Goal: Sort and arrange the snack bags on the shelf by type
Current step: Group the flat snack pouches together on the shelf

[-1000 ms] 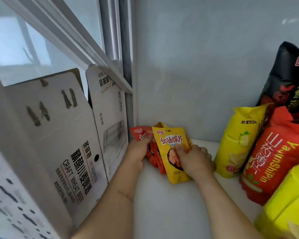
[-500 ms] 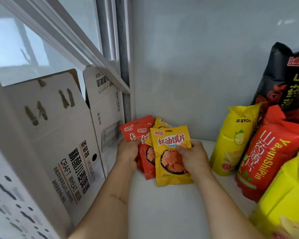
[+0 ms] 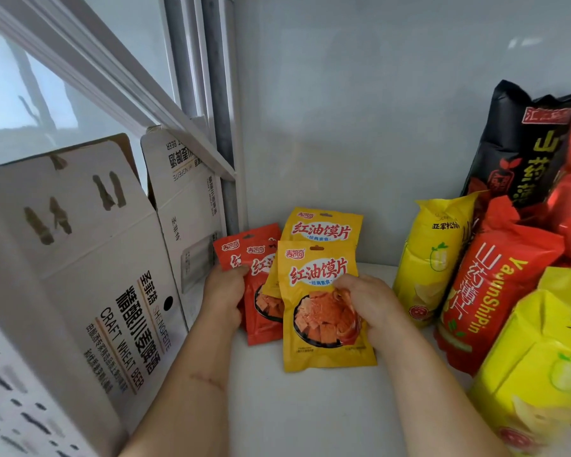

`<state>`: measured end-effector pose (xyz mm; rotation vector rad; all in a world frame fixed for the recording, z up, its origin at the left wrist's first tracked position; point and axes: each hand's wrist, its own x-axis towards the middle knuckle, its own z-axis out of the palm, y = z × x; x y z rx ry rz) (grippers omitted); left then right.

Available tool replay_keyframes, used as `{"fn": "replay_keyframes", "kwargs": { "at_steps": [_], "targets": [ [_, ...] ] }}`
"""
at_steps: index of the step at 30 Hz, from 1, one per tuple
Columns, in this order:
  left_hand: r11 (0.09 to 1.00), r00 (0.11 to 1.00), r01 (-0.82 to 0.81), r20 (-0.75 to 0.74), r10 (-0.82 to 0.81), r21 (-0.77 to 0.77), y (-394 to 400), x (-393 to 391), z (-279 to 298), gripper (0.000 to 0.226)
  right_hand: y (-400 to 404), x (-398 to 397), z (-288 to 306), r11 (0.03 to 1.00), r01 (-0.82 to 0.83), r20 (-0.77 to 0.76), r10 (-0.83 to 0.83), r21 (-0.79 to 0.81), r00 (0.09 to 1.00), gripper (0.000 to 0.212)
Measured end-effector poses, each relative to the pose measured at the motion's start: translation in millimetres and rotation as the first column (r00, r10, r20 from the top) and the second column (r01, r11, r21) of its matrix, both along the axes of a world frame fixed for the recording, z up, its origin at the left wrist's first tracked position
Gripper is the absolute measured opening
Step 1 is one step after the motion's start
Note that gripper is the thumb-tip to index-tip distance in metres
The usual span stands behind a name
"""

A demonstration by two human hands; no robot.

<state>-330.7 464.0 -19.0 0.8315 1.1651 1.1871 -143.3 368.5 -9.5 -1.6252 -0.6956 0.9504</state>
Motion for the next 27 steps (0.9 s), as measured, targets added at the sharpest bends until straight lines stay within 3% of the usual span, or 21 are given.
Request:
{"fn": "replay_keyframes", "kwargs": {
  "at_steps": [8, 13, 21, 27],
  "targets": [
    [1.000, 0.999, 0.023, 0.041, -0.023, -0.002, -2, 1, 2, 0.019, -2, 2, -2, 0.995, -0.005, -0.028, 0.008, 0.097, 1.000, 0.018],
    [0.984, 0.984, 0.176, 0.006, -0.176, 0.016, -11, 2, 3, 0.015, -3, -5, -2, 0.993, -0.029, 0.015, 0.027, 0.116, 1.000, 0.015],
    [0.993, 0.992, 0.121, 0.043, -0.121, 0.009, -8, 0, 0, 0.022, -25, -8, -3, 0.994, 0.048, 0.077, -0.055, 0.098, 0.995, 0.007],
    [0.995, 0.991, 0.097, 0.090, -0.097, 0.000, -8, 3, -2, 0.016, -69, -12, -14, 0.989, 0.129, 0.089, -0.135, 0.071, 0.987, 0.018]
  ]
}}
